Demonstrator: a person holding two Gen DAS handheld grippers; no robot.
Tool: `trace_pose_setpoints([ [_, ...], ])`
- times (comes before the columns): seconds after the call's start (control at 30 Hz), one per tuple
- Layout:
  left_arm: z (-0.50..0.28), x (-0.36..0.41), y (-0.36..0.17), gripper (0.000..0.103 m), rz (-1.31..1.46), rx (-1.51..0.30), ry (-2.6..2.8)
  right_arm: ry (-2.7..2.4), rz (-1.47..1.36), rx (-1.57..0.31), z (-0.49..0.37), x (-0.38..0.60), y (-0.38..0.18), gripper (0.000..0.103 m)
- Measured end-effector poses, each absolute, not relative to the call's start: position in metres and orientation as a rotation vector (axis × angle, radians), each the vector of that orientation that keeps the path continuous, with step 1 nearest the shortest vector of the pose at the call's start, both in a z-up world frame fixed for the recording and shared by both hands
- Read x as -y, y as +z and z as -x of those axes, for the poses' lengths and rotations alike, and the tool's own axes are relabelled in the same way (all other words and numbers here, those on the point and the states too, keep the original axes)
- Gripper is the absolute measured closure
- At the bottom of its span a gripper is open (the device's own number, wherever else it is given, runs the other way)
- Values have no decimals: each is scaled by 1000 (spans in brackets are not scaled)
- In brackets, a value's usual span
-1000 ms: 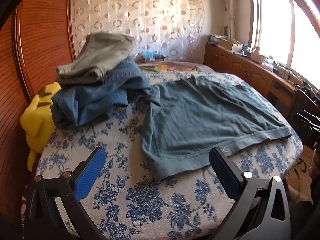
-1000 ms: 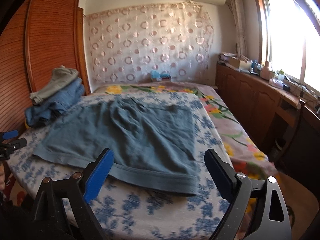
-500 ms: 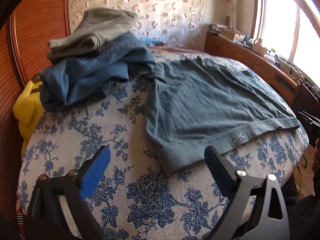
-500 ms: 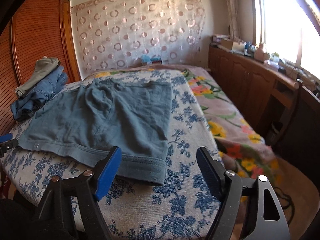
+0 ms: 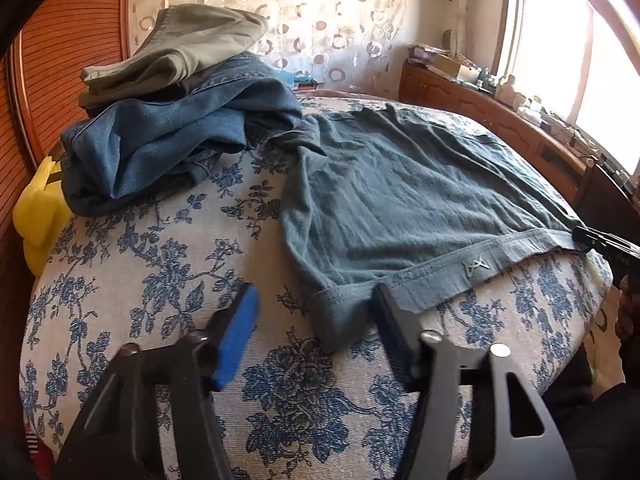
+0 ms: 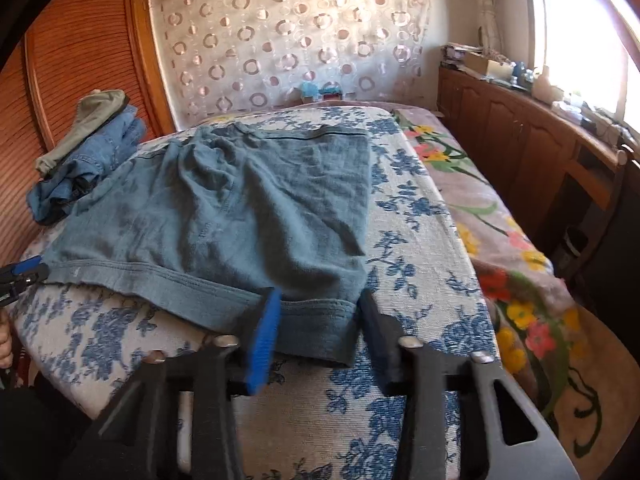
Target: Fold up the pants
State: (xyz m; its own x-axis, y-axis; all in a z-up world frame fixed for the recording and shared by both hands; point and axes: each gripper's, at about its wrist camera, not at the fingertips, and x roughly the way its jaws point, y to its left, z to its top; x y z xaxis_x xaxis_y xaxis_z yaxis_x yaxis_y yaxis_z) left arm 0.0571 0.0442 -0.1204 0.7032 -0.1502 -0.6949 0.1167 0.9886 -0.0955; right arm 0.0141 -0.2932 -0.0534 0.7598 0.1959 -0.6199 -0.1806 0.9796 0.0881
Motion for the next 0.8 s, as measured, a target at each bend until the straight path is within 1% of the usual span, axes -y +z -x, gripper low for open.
trace_pose_setpoints([
  [0.03,-56,-44,-120,56,49,-776,-159,199,-19,-675,-10,293,-51,81],
  [0.07,-56,-43,-119,63,54,-778,-176,200,-17,-674,-11,294,-50,88],
  [0.1,-56,-43,-118,70,58,-779,-185,210,-23,-673,-7,295,-47,90],
  [0.13,-56,-42,-118,73,64,-781,-197,218,-37,-674,-4,298,-45,93],
  [0.27,-51,-39,-114,81,60,-778,-214,237,-57,-669,3,311,-39,95],
  [0.5,-40,-38,-104,88,96,-779,-276,250,-57,-647,19,323,-32,96],
  [0.8,-20,-26,-98,88,70,-807,-333,233,-43,-629,49,344,-14,96],
])
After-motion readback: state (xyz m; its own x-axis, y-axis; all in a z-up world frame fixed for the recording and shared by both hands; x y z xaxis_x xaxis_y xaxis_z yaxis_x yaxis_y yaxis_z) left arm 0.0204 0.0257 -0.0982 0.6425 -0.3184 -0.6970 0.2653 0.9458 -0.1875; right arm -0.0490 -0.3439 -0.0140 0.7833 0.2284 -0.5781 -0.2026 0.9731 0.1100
